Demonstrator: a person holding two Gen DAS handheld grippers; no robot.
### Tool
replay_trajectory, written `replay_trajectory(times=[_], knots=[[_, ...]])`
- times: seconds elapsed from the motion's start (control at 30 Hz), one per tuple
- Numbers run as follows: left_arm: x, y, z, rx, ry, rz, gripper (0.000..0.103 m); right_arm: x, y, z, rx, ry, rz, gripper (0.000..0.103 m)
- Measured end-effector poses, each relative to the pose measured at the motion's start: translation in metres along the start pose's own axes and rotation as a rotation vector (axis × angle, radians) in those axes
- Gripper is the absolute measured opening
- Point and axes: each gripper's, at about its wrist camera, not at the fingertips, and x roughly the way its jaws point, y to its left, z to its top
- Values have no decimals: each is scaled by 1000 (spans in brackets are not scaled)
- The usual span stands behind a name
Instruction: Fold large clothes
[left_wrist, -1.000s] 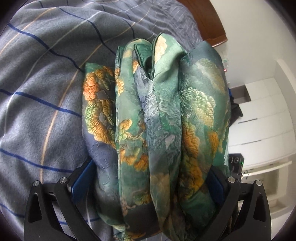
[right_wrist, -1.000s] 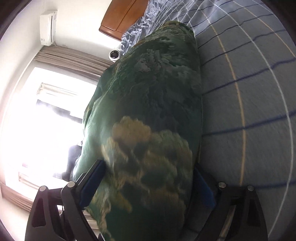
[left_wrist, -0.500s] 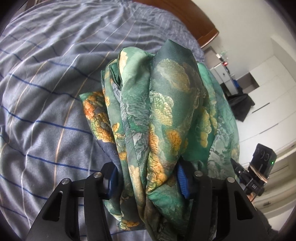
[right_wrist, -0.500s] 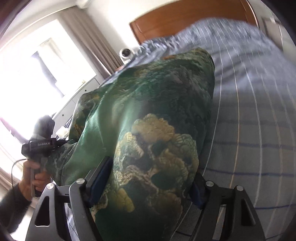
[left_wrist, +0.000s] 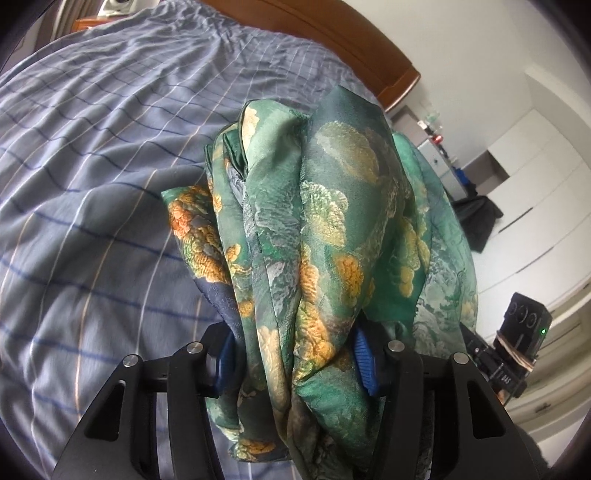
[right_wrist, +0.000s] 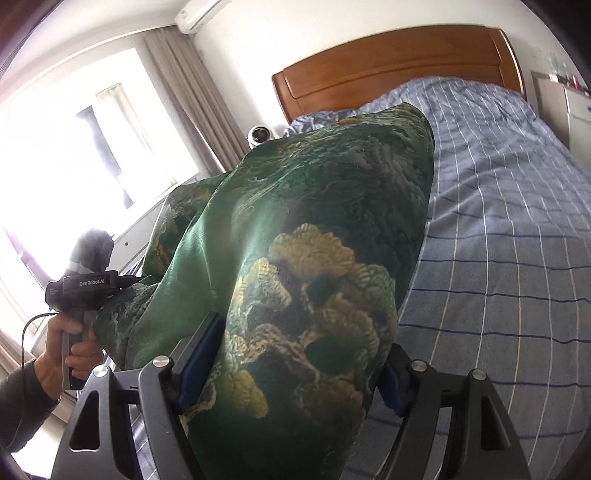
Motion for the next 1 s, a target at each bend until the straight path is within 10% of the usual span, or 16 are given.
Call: replay_trajectory(times=[0.47, 0.73, 1.0], knots=[[-11, -1, -31, 87, -61, 137, 86, 38, -79, -17, 238, 106, 71, 89], [-75, -80, -93, 348, -266, 530, 102, -49, -24, -21, -2, -24, -110, 89], [-106, -154, -167, 438, -342, 635, 102, -125, 49, -47, -147, -180, -248, 89]])
